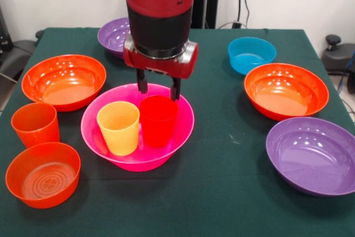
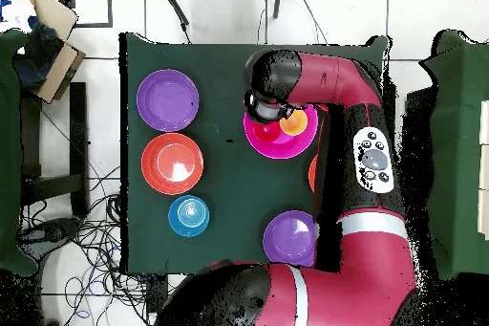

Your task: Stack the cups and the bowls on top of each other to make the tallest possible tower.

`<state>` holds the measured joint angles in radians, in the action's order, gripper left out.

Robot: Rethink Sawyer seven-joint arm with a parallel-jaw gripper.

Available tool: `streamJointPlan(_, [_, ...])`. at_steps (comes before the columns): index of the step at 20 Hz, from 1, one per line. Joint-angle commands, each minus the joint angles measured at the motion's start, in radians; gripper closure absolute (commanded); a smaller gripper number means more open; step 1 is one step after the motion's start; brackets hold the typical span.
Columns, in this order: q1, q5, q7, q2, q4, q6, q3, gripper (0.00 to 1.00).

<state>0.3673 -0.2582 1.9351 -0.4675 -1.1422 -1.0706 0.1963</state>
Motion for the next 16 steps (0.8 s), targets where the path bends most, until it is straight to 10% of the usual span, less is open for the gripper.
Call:
streamJointPlan(1, [0.013,0.011,0.027,-0.048,-0.215,0.111,0.019,0.00])
streamJointPlan(16, [-0.031,0.042,0.172,-0.023,-0.343,0.300,-0.032,0.00])
